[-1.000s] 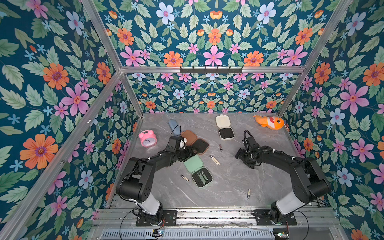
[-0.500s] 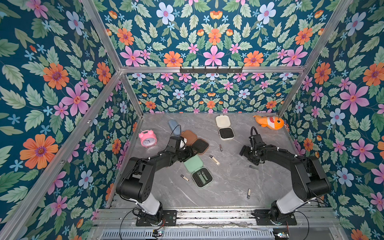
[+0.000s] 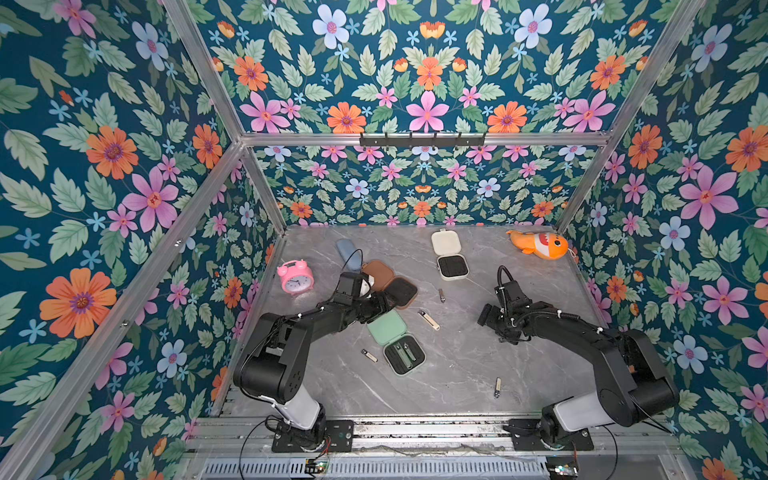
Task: Organize nail clipper sets
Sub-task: Adjust the nail clipper at the center of the board.
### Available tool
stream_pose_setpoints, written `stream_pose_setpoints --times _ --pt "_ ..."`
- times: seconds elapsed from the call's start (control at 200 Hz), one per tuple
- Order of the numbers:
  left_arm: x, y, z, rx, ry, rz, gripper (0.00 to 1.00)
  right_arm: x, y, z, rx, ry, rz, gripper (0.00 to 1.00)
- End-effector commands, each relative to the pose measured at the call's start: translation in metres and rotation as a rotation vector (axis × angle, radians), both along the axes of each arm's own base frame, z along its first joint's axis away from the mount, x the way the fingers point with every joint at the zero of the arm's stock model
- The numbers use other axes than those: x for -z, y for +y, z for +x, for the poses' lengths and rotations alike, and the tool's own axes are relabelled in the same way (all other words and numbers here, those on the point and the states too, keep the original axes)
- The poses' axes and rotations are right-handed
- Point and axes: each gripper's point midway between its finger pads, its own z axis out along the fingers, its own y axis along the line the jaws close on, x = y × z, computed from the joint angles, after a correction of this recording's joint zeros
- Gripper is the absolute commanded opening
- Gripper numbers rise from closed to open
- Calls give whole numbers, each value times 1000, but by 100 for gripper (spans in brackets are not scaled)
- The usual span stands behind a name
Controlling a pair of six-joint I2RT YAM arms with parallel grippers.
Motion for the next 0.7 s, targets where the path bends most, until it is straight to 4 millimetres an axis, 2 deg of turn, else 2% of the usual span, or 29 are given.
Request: stream_pose_setpoints --times 0.0,0.135,0.38,0.525,0.695 --pt "-4 -2 0 9 -16 -12 64 19 -4 -49 26 205 -25 87" --pt "-3 -3 0 15 -16 -15 64 13 -20 -46 22 197 -107 90" --pt "-4 -5 -2 17 -19 -19 64 16 -32 -34 54 214 -60 91" --pt "-4 -5 -2 15 -20 -21 64 20 -30 -43 59 230 -39 91" --pt "-3 -7 -2 22 -19 -27 64 16 -38 -55 93 224 -54 91"
